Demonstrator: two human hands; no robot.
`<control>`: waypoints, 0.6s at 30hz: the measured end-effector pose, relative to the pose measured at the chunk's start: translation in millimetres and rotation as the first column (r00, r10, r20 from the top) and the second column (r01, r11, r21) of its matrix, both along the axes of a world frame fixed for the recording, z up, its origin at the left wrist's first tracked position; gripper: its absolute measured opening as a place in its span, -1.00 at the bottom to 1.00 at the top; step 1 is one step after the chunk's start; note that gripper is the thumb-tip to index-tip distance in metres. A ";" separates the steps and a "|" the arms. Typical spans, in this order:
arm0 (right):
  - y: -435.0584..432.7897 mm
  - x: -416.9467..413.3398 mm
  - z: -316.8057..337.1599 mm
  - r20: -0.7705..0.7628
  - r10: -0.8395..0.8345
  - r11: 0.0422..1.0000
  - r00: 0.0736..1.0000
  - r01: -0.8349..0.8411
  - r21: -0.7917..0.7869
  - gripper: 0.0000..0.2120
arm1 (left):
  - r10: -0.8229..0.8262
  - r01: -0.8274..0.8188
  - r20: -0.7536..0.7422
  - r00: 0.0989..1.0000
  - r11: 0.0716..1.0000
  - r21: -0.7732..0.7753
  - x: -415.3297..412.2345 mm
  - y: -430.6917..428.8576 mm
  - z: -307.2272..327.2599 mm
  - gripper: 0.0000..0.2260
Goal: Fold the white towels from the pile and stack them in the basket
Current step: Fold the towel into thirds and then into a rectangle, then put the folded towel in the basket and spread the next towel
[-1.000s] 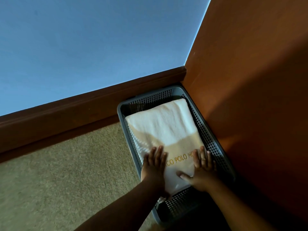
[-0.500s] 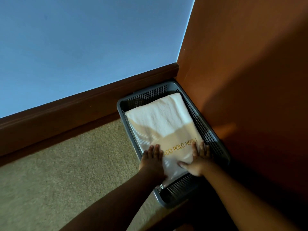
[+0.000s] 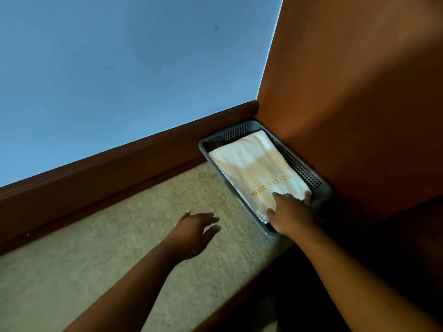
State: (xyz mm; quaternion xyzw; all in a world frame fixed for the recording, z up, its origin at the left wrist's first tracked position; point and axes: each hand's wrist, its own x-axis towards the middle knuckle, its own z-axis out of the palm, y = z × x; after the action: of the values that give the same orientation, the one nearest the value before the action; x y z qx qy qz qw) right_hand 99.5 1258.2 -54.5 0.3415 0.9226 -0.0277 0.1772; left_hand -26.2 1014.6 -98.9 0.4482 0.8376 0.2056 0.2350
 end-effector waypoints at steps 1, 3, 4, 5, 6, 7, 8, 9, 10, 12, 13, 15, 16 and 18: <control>-25.1 4.2 6.9 -0.054 0.011 1.000 0.998 -0.011 0.003 -0.46 | 0.024 -0.024 -0.008 1.000 1.000 0.001 -2.0 -29.5 4.7 -0.37; -74.3 10.8 17.9 -0.141 0.042 0.999 0.989 -0.045 -0.020 -0.47 | 0.063 -0.063 -0.026 0.998 0.998 -0.003 -6.2 -84.4 12.7 -0.57; -99.3 13.4 23.3 -0.171 0.061 0.997 0.983 -0.069 -0.043 -0.47 | 0.081 -0.081 -0.031 0.996 0.997 -0.005 -6.8 -109.9 17.0 -0.61; -130.2 13.7 29.1 -0.198 0.096 0.992 0.976 -0.110 -0.061 -0.48 | 0.113 -0.113 -0.030 0.993 0.994 -0.008 -5.7 -142.5 22.3 -0.61; -158.7 12.8 34.3 -0.226 0.129 0.986 0.966 -0.150 -0.077 -0.49 | 0.147 -0.147 -0.027 0.989 0.989 -0.012 -4.4 -172.9 26.6 -0.61; -181.4 12.2 38.8 -0.254 0.153 0.979 0.955 -0.182 -0.094 -0.50 | 0.180 -0.181 -0.018 0.983 0.983 -0.014 -3.1 -197.5 30.1 -0.61; -203.6 11.0 43.0 -0.281 0.173 0.971 0.944 -0.212 -0.114 -0.50 | 0.221 -0.221 -0.007 0.975 0.975 -0.011 -0.7 -222.3 33.1 -0.60; -227.1 9.3 46.9 -0.309 0.197 0.961 0.931 -0.246 -0.130 -0.51 | 0.267 -0.267 0.005 0.964 0.964 -0.004 3.2 -249.8 36.0 -0.59; -252.9 6.4 49.6 -0.327 0.236 0.946 0.915 -0.293 -0.136 -0.51 | 0.318 -0.318 0.019 0.948 0.948 0.000 9.9 -281.2 39.2 -0.60; -295.8 0.8 52.6 -0.334 0.330 0.909 0.883 -0.392 -0.137 -0.51 | 0.409 -0.410 0.055 0.911 0.912 0.005 27.1 -336.1 40.1 -0.62; -317.2 -2.5 52.7 -0.325 0.377 0.886 0.867 -0.440 -0.146 -0.50 | 0.459 -0.461 0.075 0.885 0.887 0.002 38.4 -364.4 38.1 -0.62; -358.4 -8.1 49.9 -0.295 0.465 0.833 0.835 -0.525 -0.175 -0.51 | 0.559 -0.560 0.096 0.823 0.828 -0.019 64.4 -418.4 31.0 -0.62; -377.5 -10.8 46.4 -0.294 0.500 0.804 0.814 -0.563 -0.190 -0.51 | 0.607 -0.606 0.101 0.789 0.794 -0.039 80.1 -443.7 27.6 -0.63; -411.5 -13.3 40.4 -0.316 0.550 0.749 0.773 -0.624 -0.223 -0.51 | 0.683 -0.680 0.127 0.719 0.730 -0.075 110.6 -485.8 20.5 -0.64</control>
State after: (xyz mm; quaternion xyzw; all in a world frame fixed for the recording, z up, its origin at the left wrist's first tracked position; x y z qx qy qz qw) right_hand 86.2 846.7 -14.0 -0.0064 0.9802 -0.1566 0.1208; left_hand 84.4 528.8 -78.5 0.0900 0.9264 0.3002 0.2085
